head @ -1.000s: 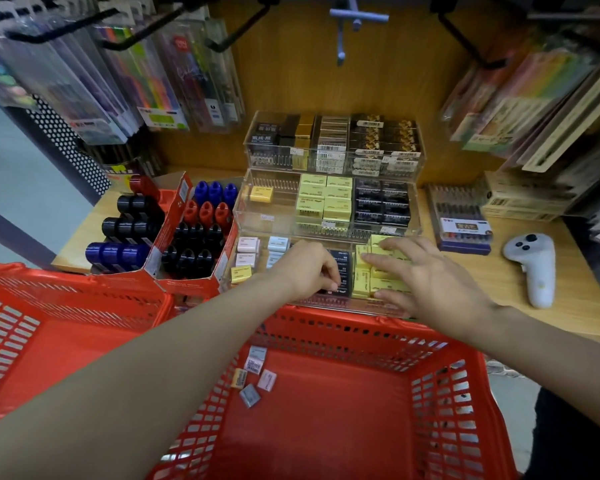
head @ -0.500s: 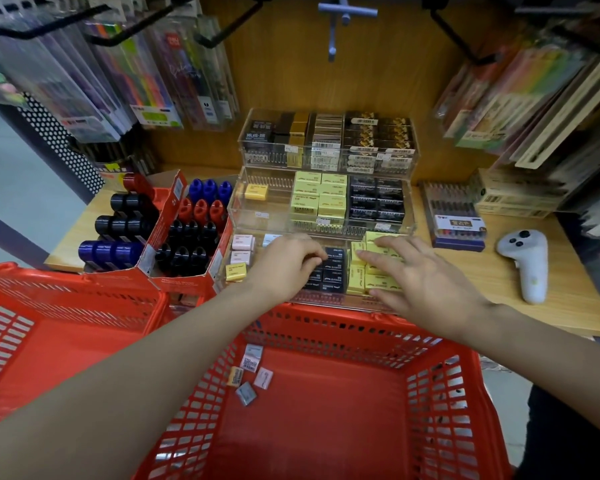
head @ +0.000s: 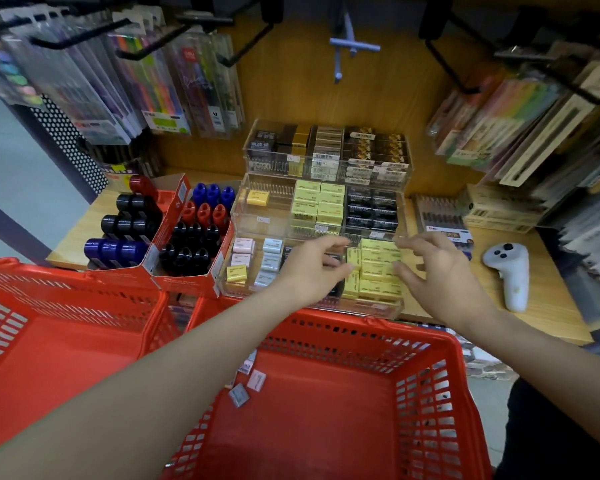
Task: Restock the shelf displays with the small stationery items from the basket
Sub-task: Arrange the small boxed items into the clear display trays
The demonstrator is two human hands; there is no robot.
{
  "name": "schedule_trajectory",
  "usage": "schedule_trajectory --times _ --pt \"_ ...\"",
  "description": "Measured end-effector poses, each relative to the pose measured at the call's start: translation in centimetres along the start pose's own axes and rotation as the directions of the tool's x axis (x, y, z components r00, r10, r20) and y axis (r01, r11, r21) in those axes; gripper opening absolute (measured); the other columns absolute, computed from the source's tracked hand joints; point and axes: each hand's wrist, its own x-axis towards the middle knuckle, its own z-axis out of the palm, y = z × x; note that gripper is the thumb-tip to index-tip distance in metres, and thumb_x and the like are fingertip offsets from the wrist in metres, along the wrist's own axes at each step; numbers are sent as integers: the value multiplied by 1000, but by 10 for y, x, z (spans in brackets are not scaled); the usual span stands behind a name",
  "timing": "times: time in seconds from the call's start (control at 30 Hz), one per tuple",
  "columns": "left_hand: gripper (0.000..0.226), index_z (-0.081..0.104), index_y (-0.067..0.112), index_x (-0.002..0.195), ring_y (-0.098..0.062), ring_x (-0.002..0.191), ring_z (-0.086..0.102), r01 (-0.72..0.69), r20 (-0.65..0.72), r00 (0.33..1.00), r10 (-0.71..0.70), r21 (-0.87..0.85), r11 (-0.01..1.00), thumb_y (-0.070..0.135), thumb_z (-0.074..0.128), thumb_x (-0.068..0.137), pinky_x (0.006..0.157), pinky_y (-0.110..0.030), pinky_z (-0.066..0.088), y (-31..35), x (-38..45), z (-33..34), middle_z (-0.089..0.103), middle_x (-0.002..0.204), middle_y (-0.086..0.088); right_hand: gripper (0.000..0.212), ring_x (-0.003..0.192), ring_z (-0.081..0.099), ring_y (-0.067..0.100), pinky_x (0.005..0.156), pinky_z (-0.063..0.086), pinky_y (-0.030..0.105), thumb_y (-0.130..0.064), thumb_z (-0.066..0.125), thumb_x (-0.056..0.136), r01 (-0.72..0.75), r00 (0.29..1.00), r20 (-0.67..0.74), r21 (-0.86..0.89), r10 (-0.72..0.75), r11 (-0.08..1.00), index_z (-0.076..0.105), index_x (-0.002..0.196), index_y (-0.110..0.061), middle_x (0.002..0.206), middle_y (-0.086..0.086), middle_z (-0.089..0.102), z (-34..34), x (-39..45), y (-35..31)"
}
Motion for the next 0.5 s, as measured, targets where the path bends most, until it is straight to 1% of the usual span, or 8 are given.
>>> schedule_trajectory --times 0.07,0.13,0.2,0.27,0.33,0.37,0.43,0.5 --pt "41 55 24 137 -5 107 58 1 16 1000 -2 35 999 25 61 97 91 -23 49 5 4 4 57 134 5 31 103 60 21 94 51 35 -28 65 93 4 1000 15 -21 -3 1000 67 121 -16 120 3 56 -4 -1 5" --pt "33 59 22 132 -4 107 55 -9 20 1000 7 89 996 25 58 99 88 -20 44 8 6 5 58 134 5 30 110 57 19 93 46 30 -31 64 93 51 995 84 -92 -43 994 69 120 -19 121 0 55 -5 -4 7" --pt "32 59 21 131 -8 114 55 -20 15 1000 18 122 992 22 58 99 95 -22 44 11 6 5 56 135 3 33 117 53 19 95 45 32 -34 62 93 51 991 128 -125 -35 991 66 123 -22 126 -1 52 -7 -6 6" --pt "32 59 23 129 -7 113 56 -42 -8 999 43 135 990 18 58 98 97 -22 46 18 -2 -4 52 134 4 32 118 51 21 95 48 39 -30 61 94 49 996 80 -90 -42 995 64 124 -20 126 1 51 -13 -9 -1" --pt "25 63 26 120 2 99 58 -63 -38 997 71 178 982 16 58 97 79 -8 46 22 -17 -21 56 125 8 25 109 55 20 90 50 39 -24 60 94 134 991 17 -51 -134 990 67 116 -16 119 2 55 -16 -14 -19" --pt "21 65 28 113 4 93 58 -67 -35 996 77 228 971 17 57 97 70 -5 45 22 -31 -29 60 116 12 20 100 59 18 86 51 37 -22 60 93 190 981 35 -26 -189 981 69 111 -16 112 1 59 -14 -21 -30" --pt "15 68 28 103 2 84 61 -34 2 999 35 293 956 18 58 96 65 -10 49 14 -62 -42 65 97 17 15 88 63 16 79 54 36 -25 59 92 263 951 163 10 -261 965 70 101 -22 98 -3 66 -2 -34 -53" --pt "15 70 23 98 -5 76 63 49 101 991 -86 327 944 13 59 94 67 -14 50 -3 -93 -47 69 87 12 16 90 65 18 81 53 37 -30 56 90 284 885 392 -31 -250 958 68 100 -27 97 -3 70 24 -49 -74"
